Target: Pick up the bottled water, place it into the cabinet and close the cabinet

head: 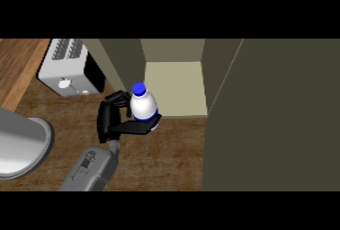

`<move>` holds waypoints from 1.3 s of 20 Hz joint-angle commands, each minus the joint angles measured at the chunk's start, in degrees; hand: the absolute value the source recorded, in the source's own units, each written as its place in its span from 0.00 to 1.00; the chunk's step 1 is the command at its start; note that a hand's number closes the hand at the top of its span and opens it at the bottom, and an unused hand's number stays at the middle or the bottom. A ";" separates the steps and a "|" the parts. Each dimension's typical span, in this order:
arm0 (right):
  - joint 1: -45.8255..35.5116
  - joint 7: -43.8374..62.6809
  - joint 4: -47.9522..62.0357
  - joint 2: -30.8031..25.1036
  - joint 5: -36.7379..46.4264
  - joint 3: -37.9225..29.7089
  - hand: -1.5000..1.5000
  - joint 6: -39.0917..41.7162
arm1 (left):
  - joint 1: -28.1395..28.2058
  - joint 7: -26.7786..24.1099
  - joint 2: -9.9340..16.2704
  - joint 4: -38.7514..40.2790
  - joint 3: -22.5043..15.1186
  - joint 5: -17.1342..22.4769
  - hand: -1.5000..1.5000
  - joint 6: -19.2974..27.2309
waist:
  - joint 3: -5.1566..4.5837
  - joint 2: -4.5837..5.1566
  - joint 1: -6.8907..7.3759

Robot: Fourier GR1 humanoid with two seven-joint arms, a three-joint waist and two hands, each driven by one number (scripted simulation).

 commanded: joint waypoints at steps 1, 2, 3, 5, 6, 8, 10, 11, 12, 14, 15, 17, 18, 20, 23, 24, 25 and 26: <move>0.32 3.05 -7.42 -0.06 -5.18 0.83 0.00 -2.14 | -12.11 6.24 -4.13 6.45 -2.44 -0.62 1.00 -0.34 | -0.09 1.33 -2.26; 1.36 3.03 -7.44 -0.57 -6.22 -0.46 0.00 -1.95 | -10.78 5.78 -4.13 6.51 -3.12 -0.58 1.00 0.61 | -0.10 1.23 -2.50; 0.73 3.67 -7.30 -0.05 -3.37 2.64 0.00 -2.12 | -13.48 6.41 -3.61 7.54 -0.76 -0.07 1.00 -0.19 | -0.14 1.61 -3.05; 2.14 2.01 -6.49 0.17 -4.41 1.93 0.00 -0.54 | -13.80 7.45 -2.40 7.12 0.04 0.10 1.00 0.38 | -0.07 1.24 -3.41; 0.94 0.98 -4.85 -0.67 -5.39 0.43 0.00 -0.07 | -14.14 7.11 -2.51 7.88 -0.34 -0.59 1.00 0.95 | -0.05 1.33 -3.52; 0.75 1.08 -4.69 -1.02 -4.60 1.14 0.00 0.14 | -15.23 6.33 -1.86 8.64 0.36 -1.22 1.00 2.05 | -0.07 1.54 -4.01; -0.12 1.66 -4.43 -0.93 -3.75 1.90 0.00 -0.92 | -14.27 4.02 -2.40 10.00 0.78 -0.72 1.00 1.47 | -0.14 1.82 -3.91; -0.38 1.56 -4.84 -0.43 -4.49 2.93 0.00 -1.21 | -14.68 4.83 -3.33 9.07 -0.26 -1.64 1.00 3.20 | -0.11 1.76 -4.07; 0.05 1.12 -4.37 -1.94 -4.85 1.11 0.00 0.25 | -14.69 4.83 -1.85 9.79 0.43 -1.50 1.00 2.28 | -0.10 1.60 -3.97; -1.23 0.45 -3.50 -1.67 -3.58 2.04 0.00 0.14 | -15.72 5.42 -2.07 9.65 0.35 -2.02 1.00 3.89 | -0.09 1.82 -4.82; -1.01 0.69 -3.78 -1.50 -4.30 2.64 0.00 -0.17 | -15.82 5.45 -0.93 9.77 0.33 -2.74 1.00 4.31 | -0.11 1.98 -5.37; -1.77 0.26 -2.25 -3.63 -5.30 0.05 0.00 0.80 | -15.96 5.81 -1.25 9.90 -0.66 -4.33 1.00 6.54 | -0.04 1.85 -5.19; -0.66 0.20 -3.47 -2.80 -4.44 1.20 0.00 0.85 | -16.69 6.57 0.38 9.21 0.59 -3.91 1.00 6.43 | -0.08 1.78 -5.80; -1.79 -0.23 -2.00 -3.64 -5.07 0.38 0.00 1.08 | -16.57 8.09 1.08 9.20 -0.86 -5.14 0.00 7.23 | -0.01 1.92 -6.15; -2.77 0.43 -2.69 -3.46 -3.62 2.03 0.00 0.24 | -15.16 7.56 1.51 9.23 -1.98 -6.21 0.00 8.39 | -0.07 2.18 -6.35; -3.37 0.39 -1.25 -3.25 -3.46 2.92 0.00 0.30 | -15.36 8.09 1.68 9.08 -2.65 -6.94 0.00 9.12 | 0.00 2.22 -6.22; -3.00 -0.01 -2.03 -3.11 -3.58 2.84 0.00 0.54 | -14.89 8.37 2.10 9.08 -1.90 -6.12 0.00 8.89 | -0.05 2.20 -6.78; -3.07 -0.05 -2.10 -3.82 -3.35 2.44 0.00 1.03 | -14.92 9.49 2.68 8.56 -2.02 -5.86 0.00 8.61 | -0.05 2.24 -7.31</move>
